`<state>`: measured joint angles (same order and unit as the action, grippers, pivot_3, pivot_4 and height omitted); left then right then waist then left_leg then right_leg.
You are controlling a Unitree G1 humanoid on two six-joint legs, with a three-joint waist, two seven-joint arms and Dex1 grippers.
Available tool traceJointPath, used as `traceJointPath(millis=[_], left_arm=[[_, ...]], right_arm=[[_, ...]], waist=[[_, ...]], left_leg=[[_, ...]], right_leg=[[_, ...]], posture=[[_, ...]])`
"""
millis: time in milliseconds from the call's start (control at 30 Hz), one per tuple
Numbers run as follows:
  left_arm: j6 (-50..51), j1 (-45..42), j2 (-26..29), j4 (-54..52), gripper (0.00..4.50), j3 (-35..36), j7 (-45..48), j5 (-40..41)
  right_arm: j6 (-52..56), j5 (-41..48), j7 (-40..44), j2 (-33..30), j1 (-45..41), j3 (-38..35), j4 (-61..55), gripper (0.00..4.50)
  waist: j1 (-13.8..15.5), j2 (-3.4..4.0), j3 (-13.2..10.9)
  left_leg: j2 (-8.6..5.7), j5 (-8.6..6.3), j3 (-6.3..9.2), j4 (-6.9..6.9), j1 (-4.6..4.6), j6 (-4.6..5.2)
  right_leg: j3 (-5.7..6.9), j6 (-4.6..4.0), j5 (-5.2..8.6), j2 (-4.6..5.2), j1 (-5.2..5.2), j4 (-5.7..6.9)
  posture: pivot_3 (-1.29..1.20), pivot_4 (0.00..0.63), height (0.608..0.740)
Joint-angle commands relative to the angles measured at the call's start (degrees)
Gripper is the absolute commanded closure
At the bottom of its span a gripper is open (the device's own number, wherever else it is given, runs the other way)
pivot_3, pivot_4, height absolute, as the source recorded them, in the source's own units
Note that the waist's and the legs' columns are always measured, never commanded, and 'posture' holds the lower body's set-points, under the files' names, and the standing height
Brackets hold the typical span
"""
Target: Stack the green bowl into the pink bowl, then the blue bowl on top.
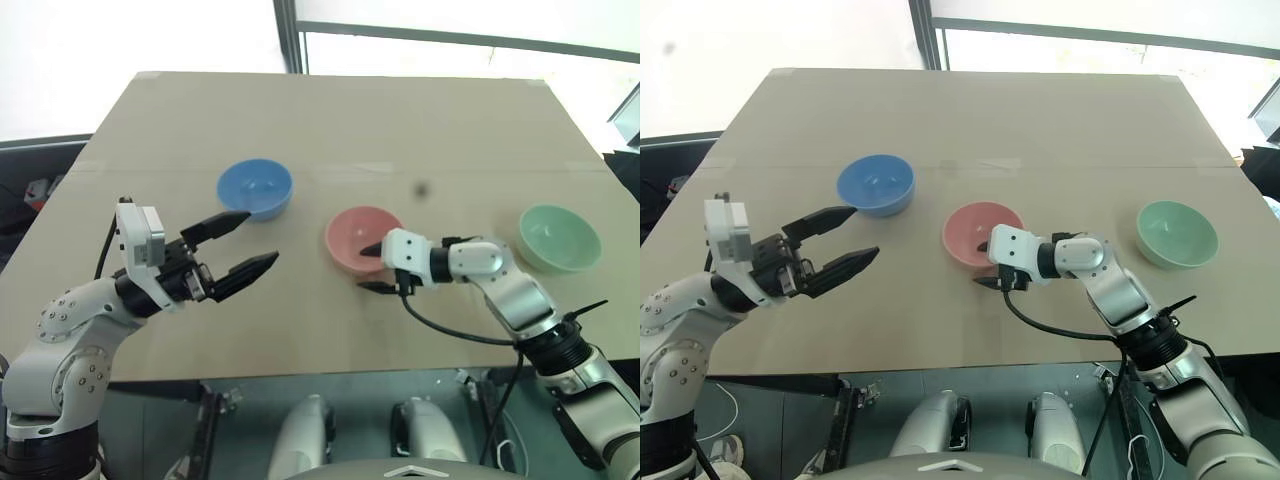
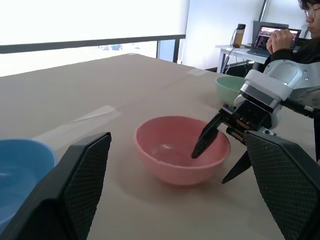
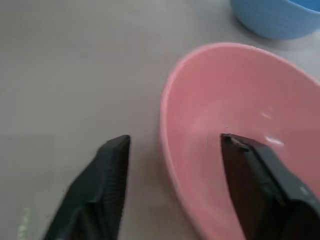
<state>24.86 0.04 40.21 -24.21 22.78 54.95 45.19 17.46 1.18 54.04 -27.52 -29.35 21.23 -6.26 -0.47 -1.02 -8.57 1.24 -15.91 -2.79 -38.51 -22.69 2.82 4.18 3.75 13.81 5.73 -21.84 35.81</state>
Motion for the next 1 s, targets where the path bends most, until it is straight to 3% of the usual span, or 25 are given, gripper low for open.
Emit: traceJointPath(millis=[33, 100, 233, 367, 533, 633, 867, 1000], left_arm=[[-0.67, -0.97, 0.64, -1.10, 0.00, 0.12, 0.77, 0.98], [-0.61, -1.35, 0.42, -0.98, 0.00, -0.32, 0.83, 1.15], [-1.04, -2.29, -0.49, 0.29, 0.00, -2.24, 1.51, 0.50], [-1.53, -4.16, -0.85, 1.74, 0.00, -4.15, 2.31, -0.37], [-1.51, -5.58, -0.17, 3.20, 0.00, -4.20, 3.20, -0.58], [-1.20, -5.27, 0.20, 3.01, 0.00, -3.46, 3.29, -0.24], [-1.23, -3.20, -0.17, 1.16, 0.00, -2.85, 2.05, 0.12], [-1.44, -2.69, -0.55, 1.14, 0.00, -2.61, 1.06, 0.04]], right_arm=[[7.86, 5.82, -2.71, -2.89, 1.91, -11.01, -10.10, 0.66], [12.90, 8.31, -5.19, -5.16, 4.76, -18.29, -14.18, 0.66], [16.13, 3.45, -14.37, -9.75, 10.76, -29.21, -14.85, 0.66], [17.75, -0.37, -21.00, -10.75, 16.12, -31.88, -10.66, 0.66], [19.40, -1.28, -24.26, -9.31, 17.12, -30.15, -5.16, 0.66], [19.34, -1.36, -24.95, -9.09, 16.49, -29.30, -3.59, 1.42], [17.62, -1.16, -25.05, -9.95, 14.29, -28.66, -1.93, 4.46], [14.15, 2.21, -21.51, -9.76, 10.95, -28.27, -4.89, 4.46]], waist=[[0.19, 0.00, 0.00], [0.52, 0.00, 0.00], [1.40, -0.02, 0.02], [1.21, -0.02, 0.04], [0.76, -0.01, 0.03], [0.76, -0.01, 0.03], [0.99, 0.00, 0.02], [1.08, 0.01, 0.02]], left_leg=[[0.00, 0.00, -0.01, 0.01, -0.02, 0.00], [-0.01, -0.01, 0.01, 0.01, -0.09, 0.02], [-0.03, -0.02, 0.00, 0.04, -0.08, 0.03], [-0.04, -0.01, -0.10, 0.02, 0.04, 0.01], [-0.02, 0.00, -0.22, 0.03, 0.11, 0.02], [0.02, -0.01, -0.21, 0.05, 0.10, 0.03], [0.03, -0.02, -0.16, 0.05, 0.08, 0.04], [0.02, -0.01, -0.17, 0.05, 0.08, 0.03]], right_leg=[[0.00, 0.00, 0.00, 0.01, 0.00, -0.01], [0.03, 0.01, -0.01, 0.02, 0.00, -0.01], [0.06, 0.00, 0.00, 0.04, 0.02, -0.12], [-0.05, 0.00, 0.00, -0.04, 0.02, -0.03], [-0.25, 0.00, 0.00, -0.10, 0.00, 0.01], [-0.25, 0.00, 0.00, -0.10, -0.01, -0.02], [-0.23, 0.00, 0.00, -0.07, -0.01, -0.04], [-0.24, 0.00, 0.00, -0.07, -0.01, -0.04]], posture=[[0.00, 0.150, 0.740], [0.00, 0.150, 0.740], [0.00, 0.150, 0.740], [0.00, 0.150, 0.740], [0.00, 0.150, 0.740], [0.00, 0.150, 0.740], [0.00, 0.150, 0.740], [0.00, 0.150, 0.740]])
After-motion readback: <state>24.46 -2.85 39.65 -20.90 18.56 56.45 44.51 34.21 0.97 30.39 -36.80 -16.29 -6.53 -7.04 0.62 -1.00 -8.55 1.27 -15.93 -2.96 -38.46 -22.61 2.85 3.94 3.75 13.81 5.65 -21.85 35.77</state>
